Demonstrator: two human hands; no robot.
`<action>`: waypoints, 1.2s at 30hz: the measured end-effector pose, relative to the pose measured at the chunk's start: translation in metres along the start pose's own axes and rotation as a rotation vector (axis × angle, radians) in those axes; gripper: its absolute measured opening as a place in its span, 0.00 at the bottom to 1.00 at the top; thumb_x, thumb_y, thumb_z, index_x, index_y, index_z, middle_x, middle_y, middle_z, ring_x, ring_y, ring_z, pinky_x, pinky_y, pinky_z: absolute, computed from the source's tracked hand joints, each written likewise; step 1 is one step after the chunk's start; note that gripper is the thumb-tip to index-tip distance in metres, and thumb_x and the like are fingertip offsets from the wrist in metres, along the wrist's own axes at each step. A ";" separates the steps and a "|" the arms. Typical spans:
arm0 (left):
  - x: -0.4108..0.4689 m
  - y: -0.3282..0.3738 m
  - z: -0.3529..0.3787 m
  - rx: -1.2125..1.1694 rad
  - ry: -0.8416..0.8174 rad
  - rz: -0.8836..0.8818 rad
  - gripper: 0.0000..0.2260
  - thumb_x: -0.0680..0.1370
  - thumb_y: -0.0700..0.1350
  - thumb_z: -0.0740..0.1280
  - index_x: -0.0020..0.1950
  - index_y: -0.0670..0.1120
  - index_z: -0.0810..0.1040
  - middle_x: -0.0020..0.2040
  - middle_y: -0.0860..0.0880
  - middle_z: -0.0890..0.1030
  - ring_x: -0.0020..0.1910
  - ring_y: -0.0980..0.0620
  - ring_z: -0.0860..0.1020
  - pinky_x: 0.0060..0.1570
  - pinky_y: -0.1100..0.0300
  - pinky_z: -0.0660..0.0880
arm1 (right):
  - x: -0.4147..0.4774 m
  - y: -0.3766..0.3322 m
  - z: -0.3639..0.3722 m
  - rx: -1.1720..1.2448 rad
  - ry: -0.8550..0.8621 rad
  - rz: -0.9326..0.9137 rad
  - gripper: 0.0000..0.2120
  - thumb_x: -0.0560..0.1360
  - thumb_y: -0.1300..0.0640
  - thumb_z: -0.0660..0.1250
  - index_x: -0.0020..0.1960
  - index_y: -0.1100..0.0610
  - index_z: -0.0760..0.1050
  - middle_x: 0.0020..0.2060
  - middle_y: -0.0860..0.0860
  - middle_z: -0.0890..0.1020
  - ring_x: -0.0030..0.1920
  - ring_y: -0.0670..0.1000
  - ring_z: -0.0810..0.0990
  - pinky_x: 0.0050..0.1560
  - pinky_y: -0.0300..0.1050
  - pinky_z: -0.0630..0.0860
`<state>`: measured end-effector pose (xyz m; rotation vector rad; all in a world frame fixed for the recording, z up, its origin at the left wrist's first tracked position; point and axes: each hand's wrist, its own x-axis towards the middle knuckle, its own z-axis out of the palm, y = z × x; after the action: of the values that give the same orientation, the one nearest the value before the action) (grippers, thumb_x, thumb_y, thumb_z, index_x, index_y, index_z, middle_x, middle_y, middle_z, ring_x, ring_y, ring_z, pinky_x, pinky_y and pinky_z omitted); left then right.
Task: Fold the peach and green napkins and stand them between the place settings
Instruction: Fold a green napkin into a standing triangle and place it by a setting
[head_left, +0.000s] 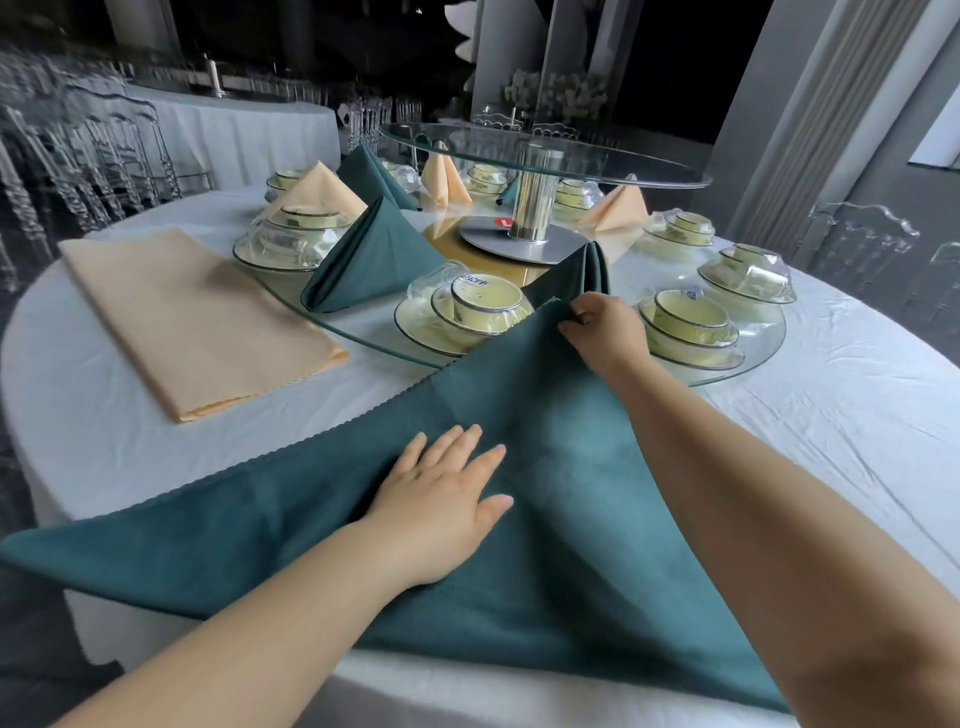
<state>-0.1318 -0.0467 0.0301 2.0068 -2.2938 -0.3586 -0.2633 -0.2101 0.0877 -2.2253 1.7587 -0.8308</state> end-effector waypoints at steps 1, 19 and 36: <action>-0.004 0.006 0.001 -0.018 0.012 0.031 0.24 0.81 0.55 0.45 0.76 0.54 0.43 0.76 0.52 0.40 0.74 0.57 0.38 0.70 0.58 0.34 | 0.001 0.000 0.001 -0.020 0.007 -0.012 0.09 0.75 0.60 0.64 0.54 0.60 0.75 0.47 0.58 0.77 0.51 0.58 0.74 0.43 0.42 0.65; -0.018 0.034 0.028 0.112 0.082 0.066 0.29 0.74 0.54 0.33 0.76 0.52 0.43 0.76 0.54 0.42 0.74 0.59 0.41 0.70 0.61 0.38 | -0.226 0.047 0.002 -0.258 0.079 -0.419 0.32 0.80 0.49 0.37 0.48 0.52 0.80 0.49 0.46 0.83 0.50 0.47 0.82 0.51 0.43 0.77; -0.014 0.032 0.032 0.050 0.149 0.076 0.22 0.81 0.54 0.43 0.75 0.54 0.46 0.76 0.55 0.45 0.74 0.59 0.43 0.70 0.62 0.40 | -0.221 0.218 -0.103 0.061 0.157 0.098 0.13 0.77 0.55 0.61 0.59 0.54 0.77 0.61 0.48 0.74 0.66 0.48 0.70 0.58 0.25 0.59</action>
<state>-0.1672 -0.0249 0.0075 1.8908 -2.3002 -0.1427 -0.5308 -0.0434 0.0016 -2.0681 1.8666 -1.0481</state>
